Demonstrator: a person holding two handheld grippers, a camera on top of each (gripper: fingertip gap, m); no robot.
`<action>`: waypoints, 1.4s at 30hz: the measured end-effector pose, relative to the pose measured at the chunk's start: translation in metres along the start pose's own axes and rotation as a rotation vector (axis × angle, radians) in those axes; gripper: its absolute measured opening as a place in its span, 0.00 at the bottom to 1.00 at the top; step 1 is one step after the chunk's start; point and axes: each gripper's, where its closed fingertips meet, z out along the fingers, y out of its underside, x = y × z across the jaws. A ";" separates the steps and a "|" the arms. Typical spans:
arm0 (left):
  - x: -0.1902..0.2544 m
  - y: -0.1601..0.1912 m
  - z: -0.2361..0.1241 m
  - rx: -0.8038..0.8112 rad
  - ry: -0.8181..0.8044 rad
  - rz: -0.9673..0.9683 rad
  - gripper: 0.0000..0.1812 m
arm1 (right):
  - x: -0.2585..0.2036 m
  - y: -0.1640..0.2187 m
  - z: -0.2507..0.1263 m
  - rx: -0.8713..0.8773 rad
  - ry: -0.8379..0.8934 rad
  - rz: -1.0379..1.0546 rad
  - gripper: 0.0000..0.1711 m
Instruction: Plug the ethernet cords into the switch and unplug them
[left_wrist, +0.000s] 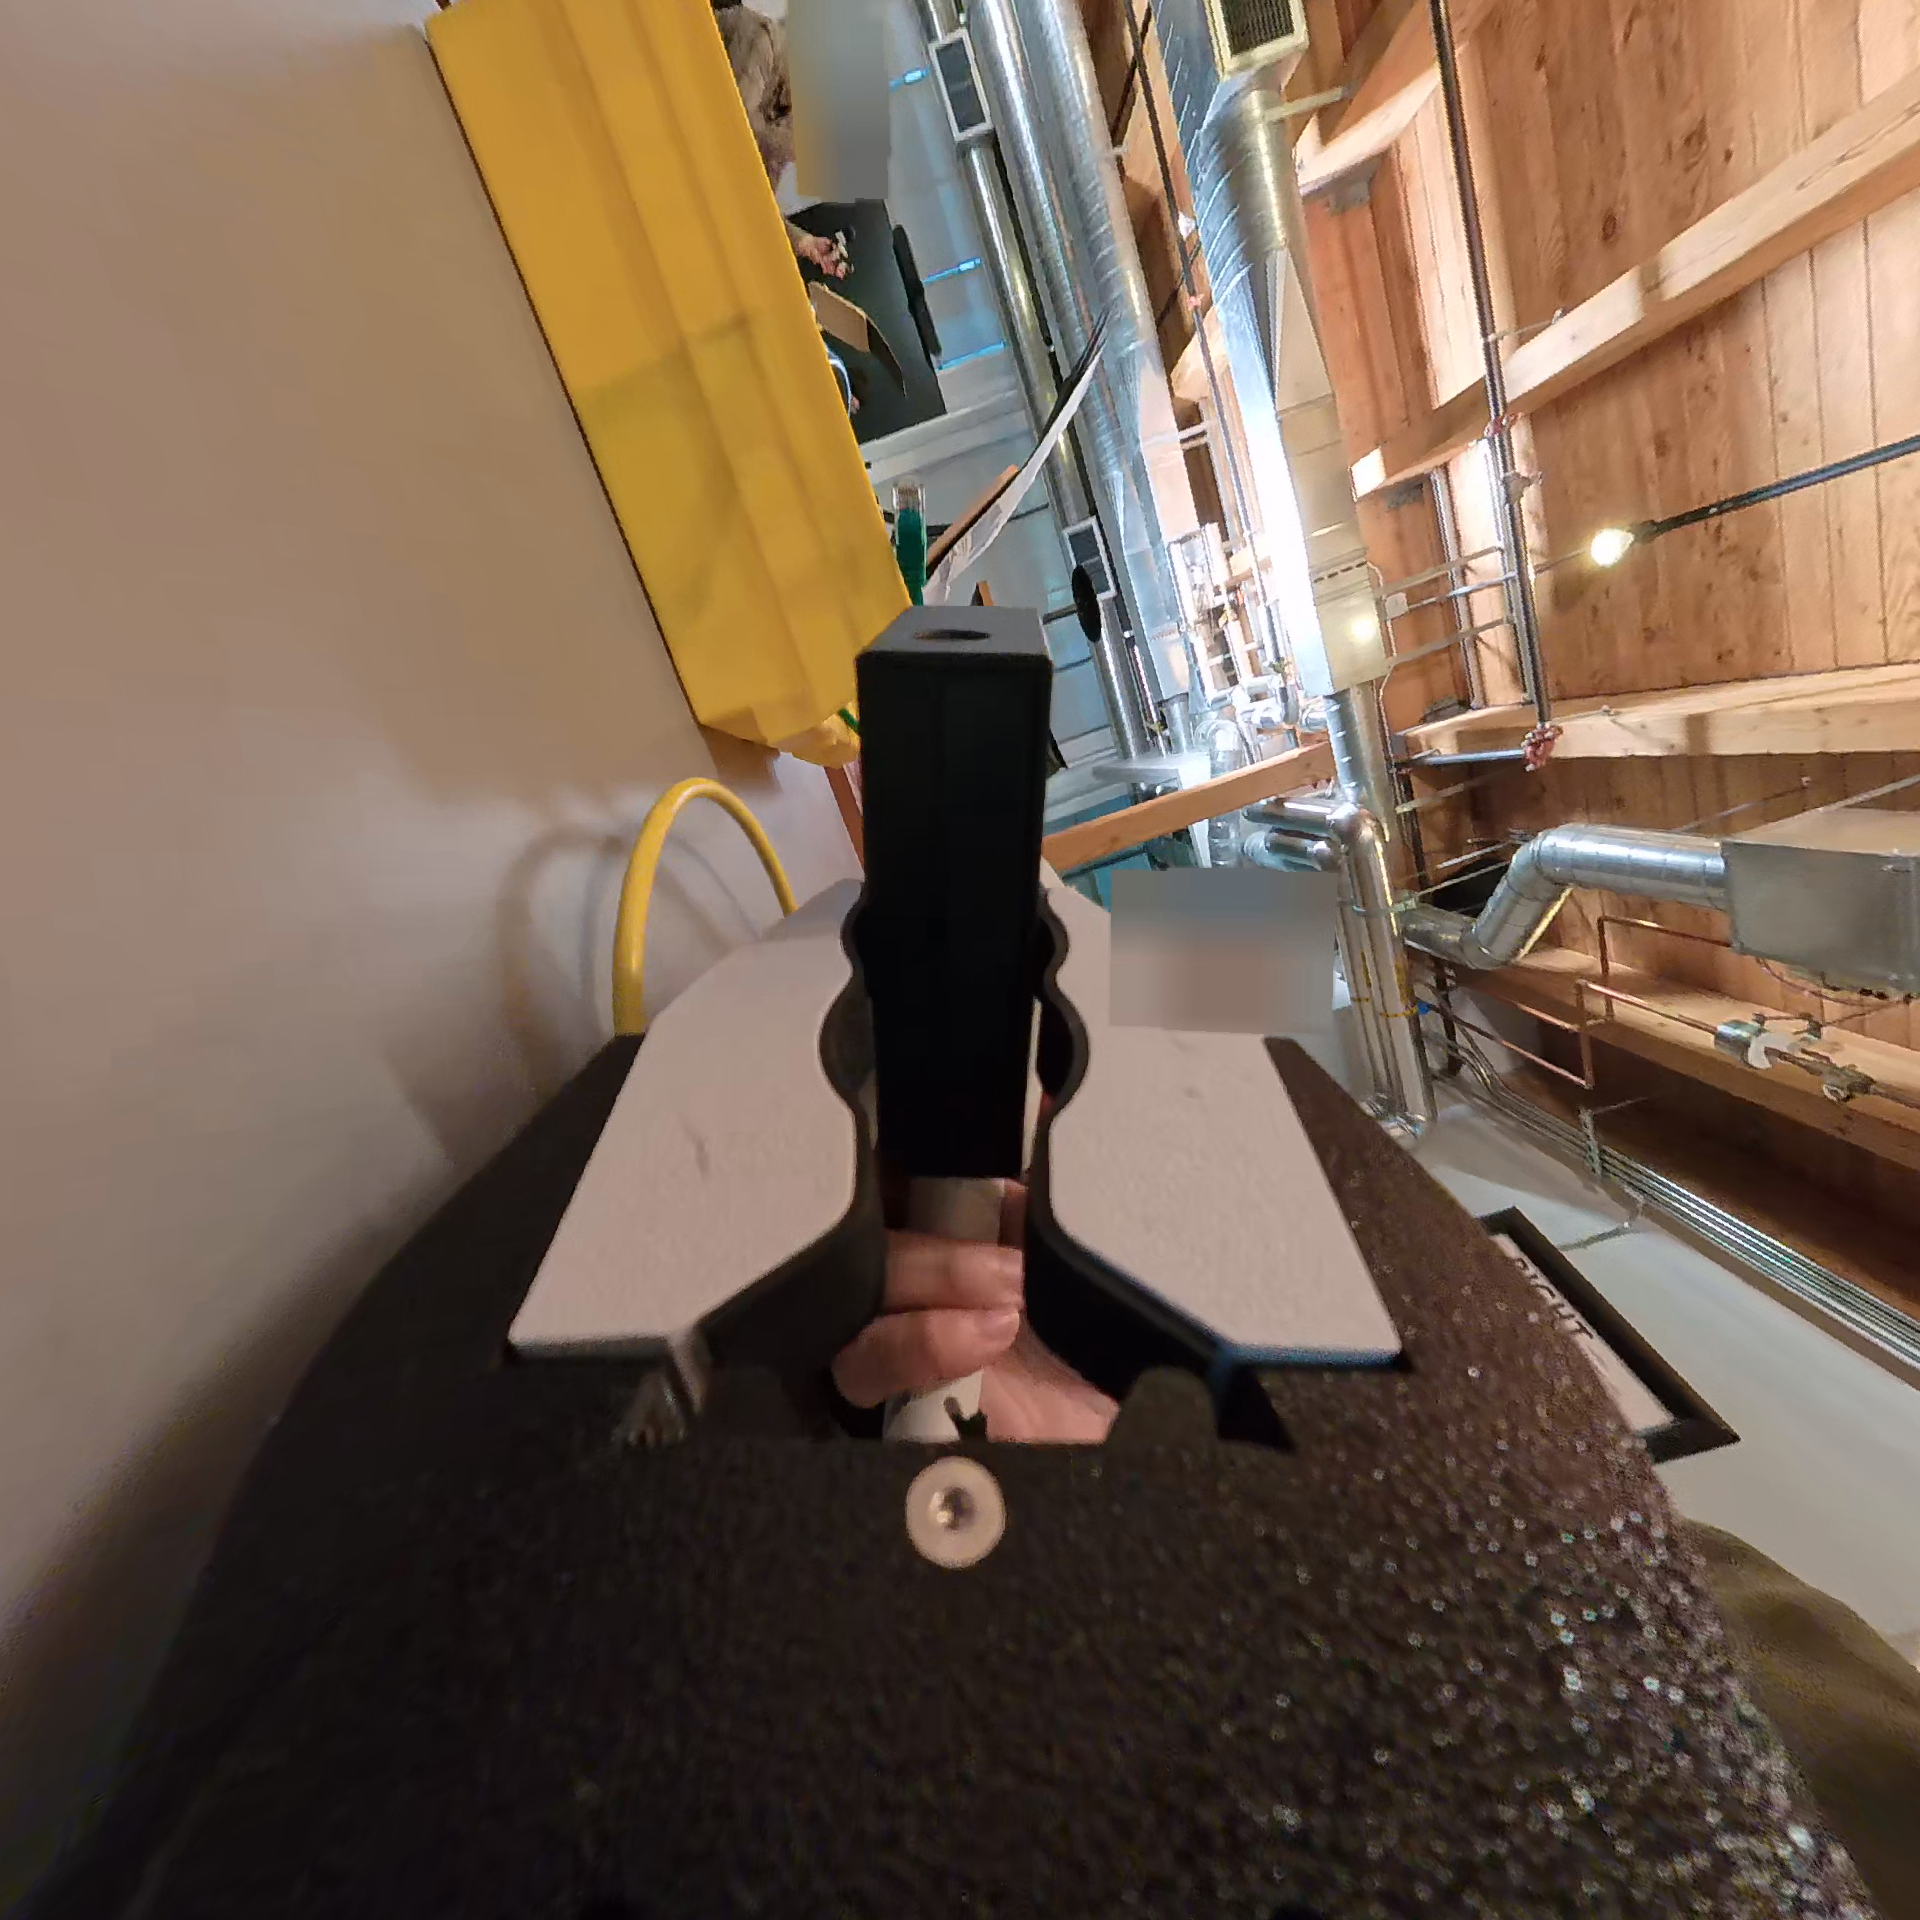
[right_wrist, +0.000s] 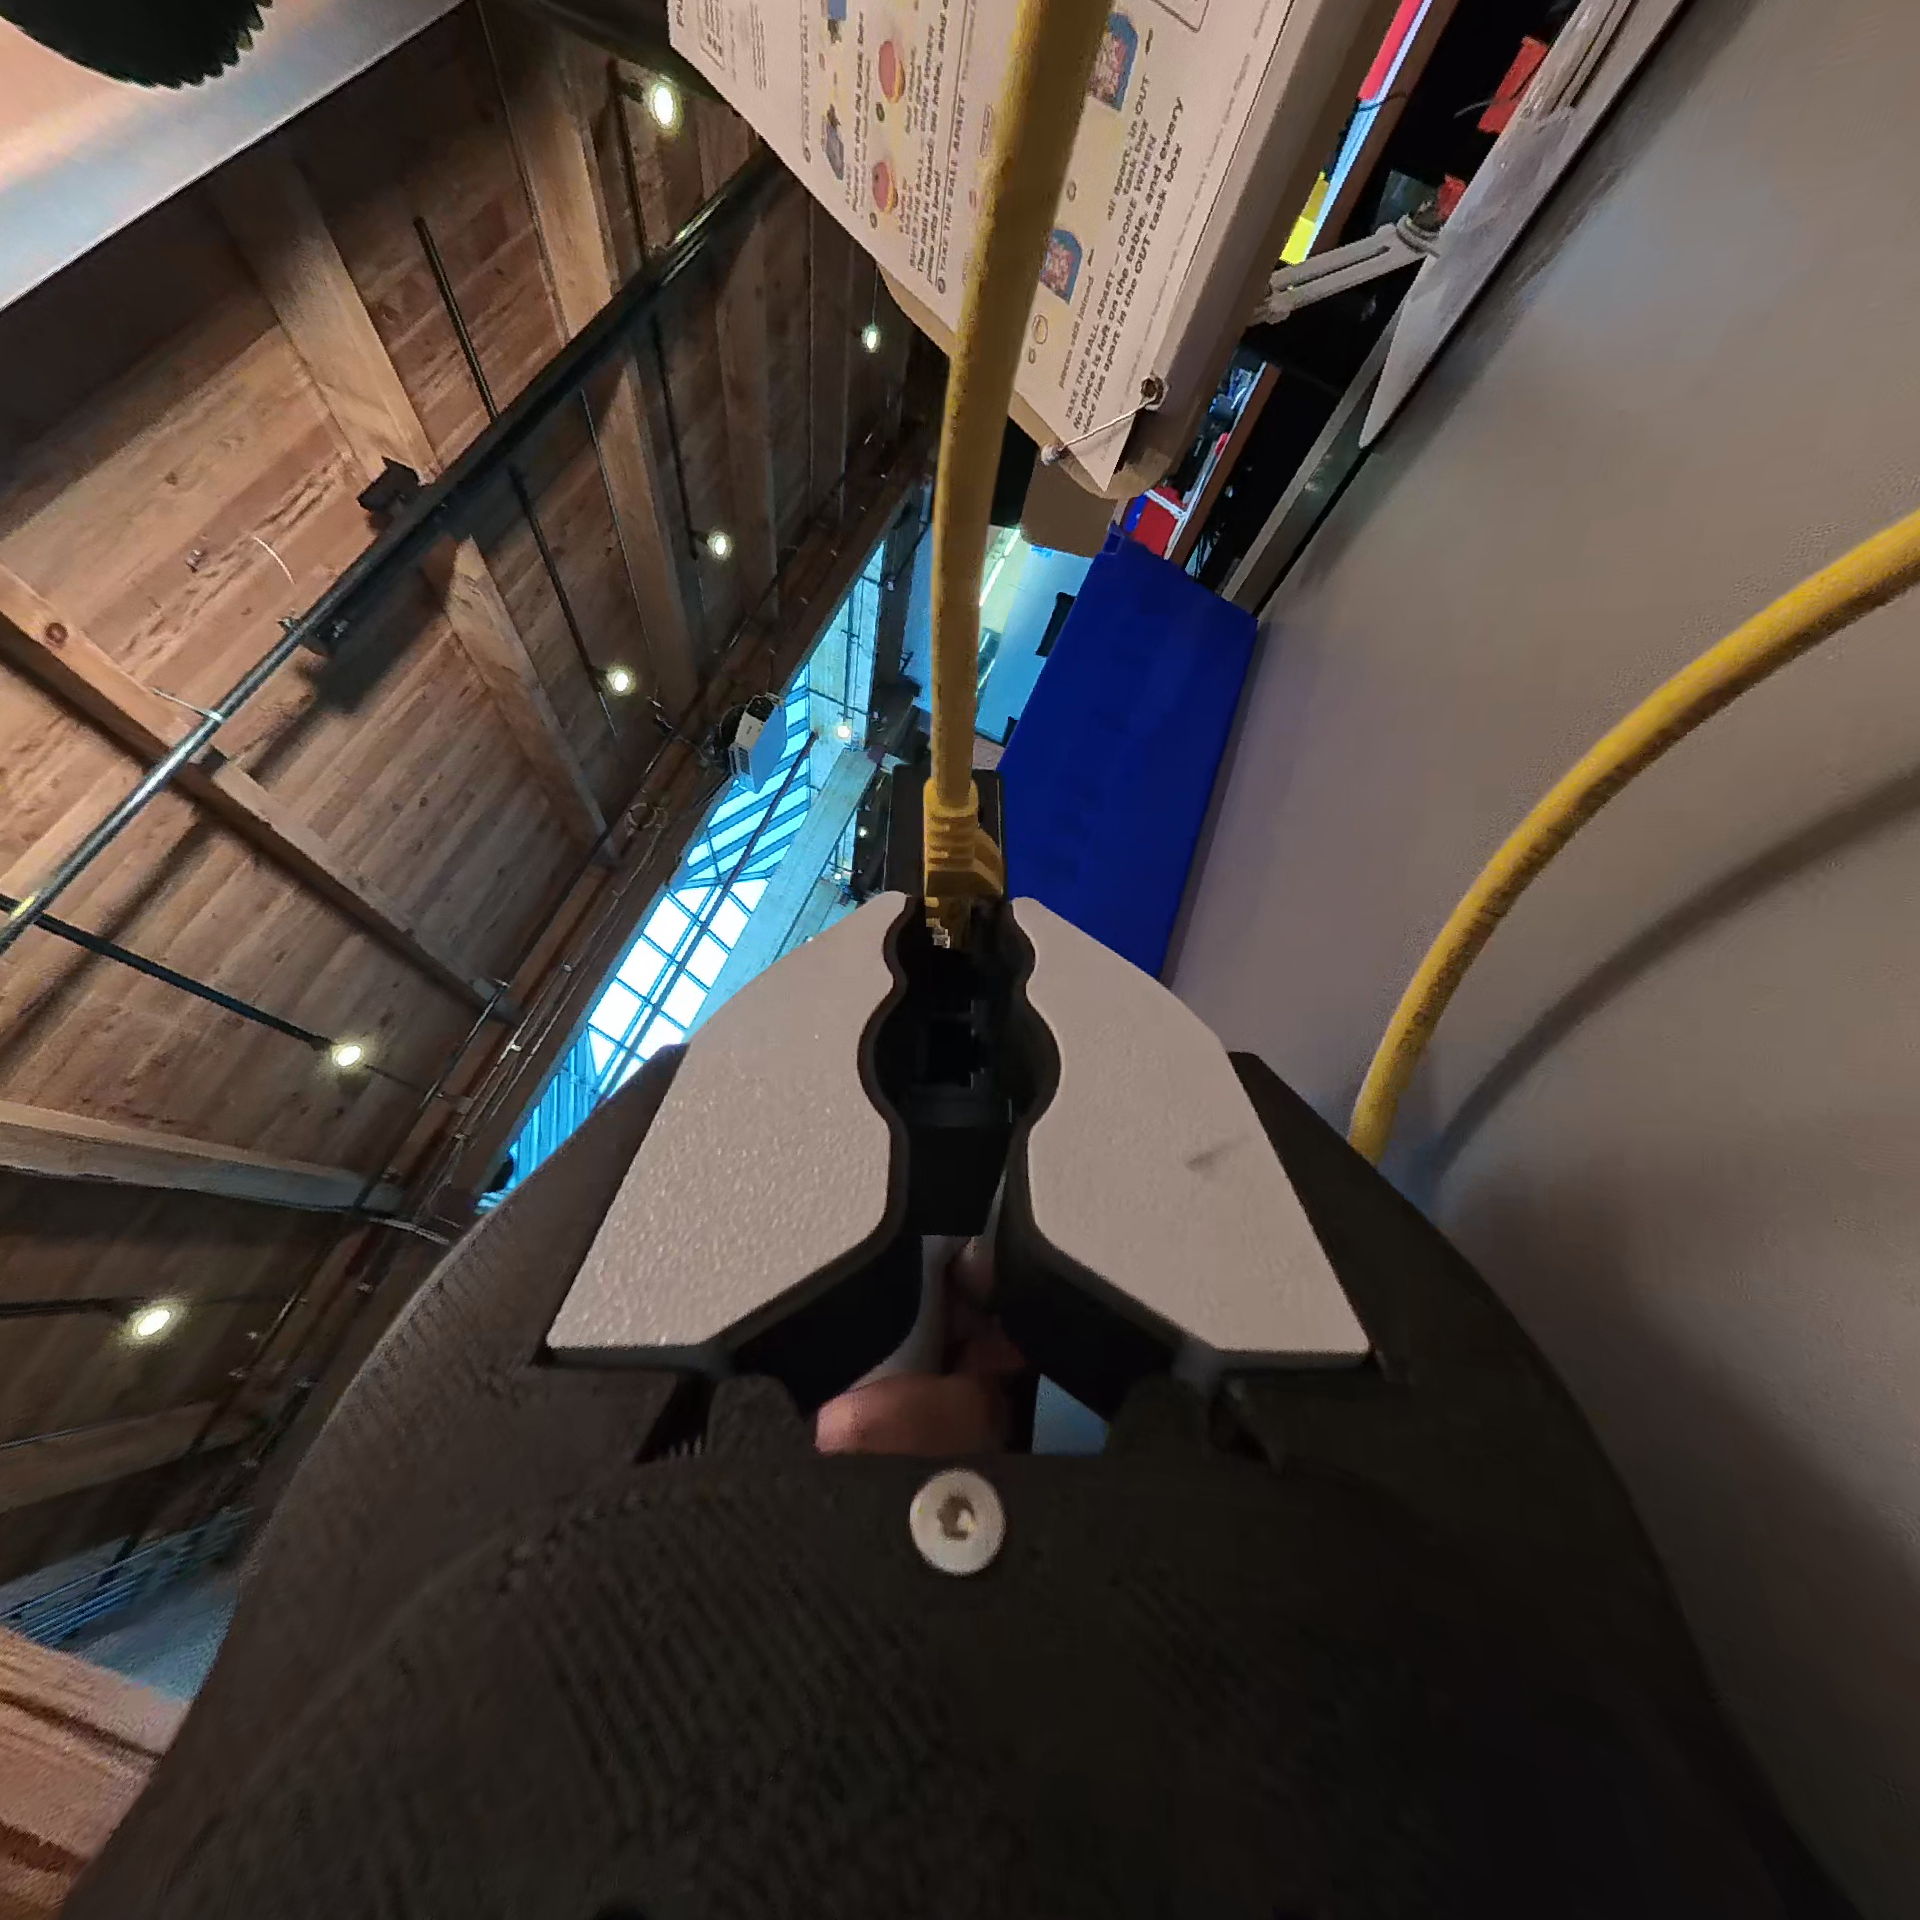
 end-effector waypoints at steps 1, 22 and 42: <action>0.000 0.000 0.001 0.005 -0.003 0.006 0.15 | 0.000 -0.001 0.000 0.007 0.004 -0.009 0.07; 0.010 -0.027 -0.015 0.101 -0.006 0.119 0.14 | -0.012 -0.028 -0.009 -0.051 -0.041 -0.258 0.04; 0.015 -0.040 -0.028 0.113 -0.013 0.138 0.15 | -0.089 -0.079 -0.051 -0.603 0.034 -1.016 0.04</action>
